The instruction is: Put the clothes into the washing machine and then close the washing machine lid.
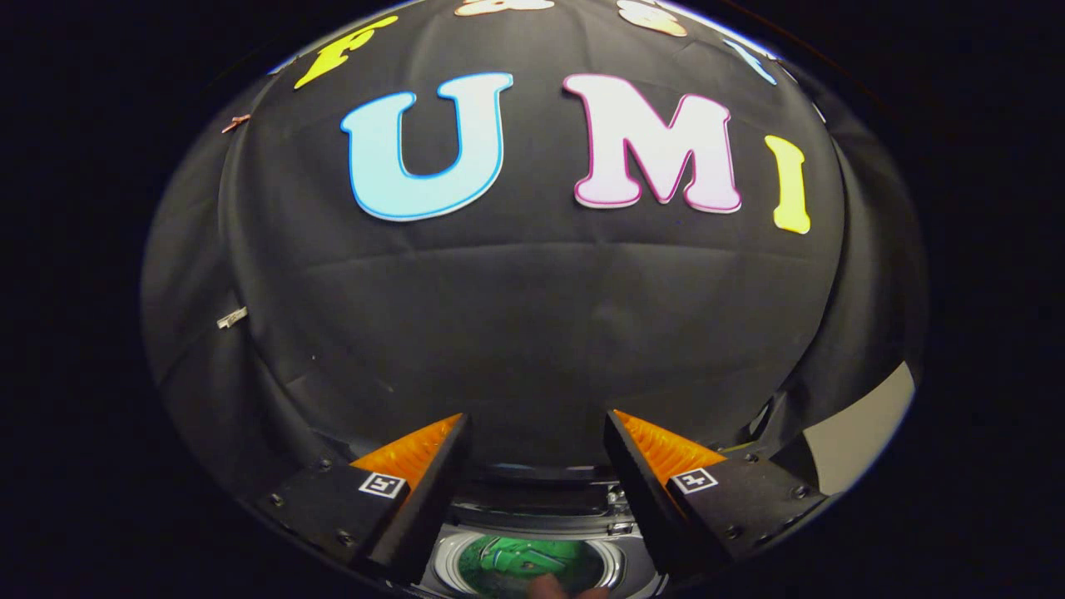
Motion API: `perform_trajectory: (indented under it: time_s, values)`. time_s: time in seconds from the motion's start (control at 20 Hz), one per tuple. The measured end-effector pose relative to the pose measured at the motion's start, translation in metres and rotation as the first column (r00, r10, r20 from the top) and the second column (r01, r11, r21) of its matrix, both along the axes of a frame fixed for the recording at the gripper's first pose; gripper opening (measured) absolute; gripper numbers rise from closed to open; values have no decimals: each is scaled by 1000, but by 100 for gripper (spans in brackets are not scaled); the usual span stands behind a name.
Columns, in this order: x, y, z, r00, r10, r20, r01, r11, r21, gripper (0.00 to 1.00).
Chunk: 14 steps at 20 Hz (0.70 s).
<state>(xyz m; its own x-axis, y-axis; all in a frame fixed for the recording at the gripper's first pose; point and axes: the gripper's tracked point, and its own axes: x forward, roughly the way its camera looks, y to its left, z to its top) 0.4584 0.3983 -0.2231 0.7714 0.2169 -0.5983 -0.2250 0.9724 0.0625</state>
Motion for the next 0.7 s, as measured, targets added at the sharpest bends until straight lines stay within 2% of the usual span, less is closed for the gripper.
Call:
perform_trajectory:
  time_s: [0.45,0.7]
  values:
    - [-9,1,-3,999,42,-5,-42,998,51,100]
    - [-31,-3,1,998,58,29,-60,997,56,100]
